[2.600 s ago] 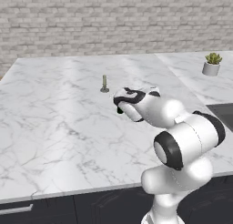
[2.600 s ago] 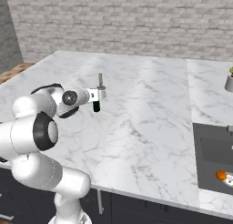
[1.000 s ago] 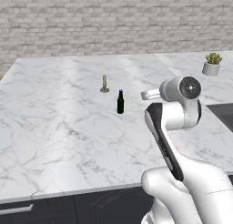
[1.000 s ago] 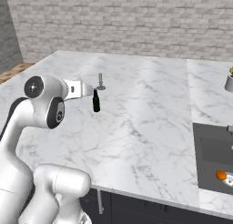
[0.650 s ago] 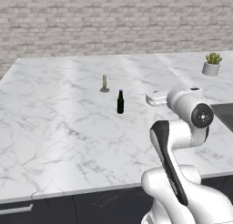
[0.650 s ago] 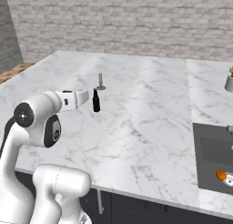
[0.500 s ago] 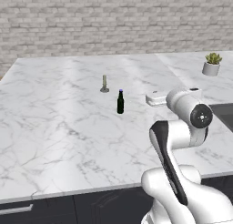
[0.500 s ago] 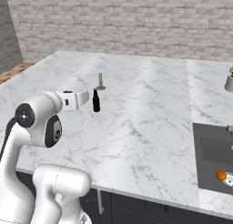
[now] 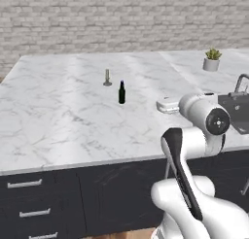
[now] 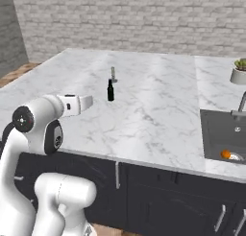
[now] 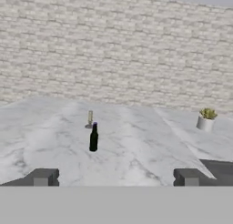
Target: Open the cabinet directly in front. Then move the beer and the cup to the dining counter with the candle on it.
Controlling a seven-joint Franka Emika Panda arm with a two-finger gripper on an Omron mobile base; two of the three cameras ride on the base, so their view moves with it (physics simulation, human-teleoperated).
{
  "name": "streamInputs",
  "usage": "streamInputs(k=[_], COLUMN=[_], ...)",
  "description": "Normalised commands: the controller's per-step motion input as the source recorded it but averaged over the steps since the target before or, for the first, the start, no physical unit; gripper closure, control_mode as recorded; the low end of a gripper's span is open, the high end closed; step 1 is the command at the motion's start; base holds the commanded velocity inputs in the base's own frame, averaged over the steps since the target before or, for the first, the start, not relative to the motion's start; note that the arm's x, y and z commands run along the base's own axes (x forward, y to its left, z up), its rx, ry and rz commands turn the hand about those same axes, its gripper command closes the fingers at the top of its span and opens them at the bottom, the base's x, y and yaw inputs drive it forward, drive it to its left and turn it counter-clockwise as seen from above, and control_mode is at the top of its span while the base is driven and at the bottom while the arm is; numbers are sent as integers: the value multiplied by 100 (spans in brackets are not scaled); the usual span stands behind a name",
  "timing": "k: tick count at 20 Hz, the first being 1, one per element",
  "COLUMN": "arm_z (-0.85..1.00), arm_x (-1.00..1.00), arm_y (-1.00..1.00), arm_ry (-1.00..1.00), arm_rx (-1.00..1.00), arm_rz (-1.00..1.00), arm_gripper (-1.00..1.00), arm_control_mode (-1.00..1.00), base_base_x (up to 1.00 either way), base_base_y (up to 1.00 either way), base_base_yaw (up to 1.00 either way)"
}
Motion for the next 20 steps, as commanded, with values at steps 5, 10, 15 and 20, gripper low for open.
streamInputs(k=[5,10,15,20], arm_z=[0,0,0,0], arm_x=[0,0,0,0], arm_y=[0,0,0,0], arm_ry=[0,0,0,0], arm_rx=[0,0,0,0], arm_rz=[0,0,0,0], arm_gripper=[-100,-100,-100,-100], arm_control_mode=[100,100,100,100], base_base_x=[-32,0,0,0], base_base_y=[0,0,0,0], base_base_yaw=[-77,-100,-100,-100])
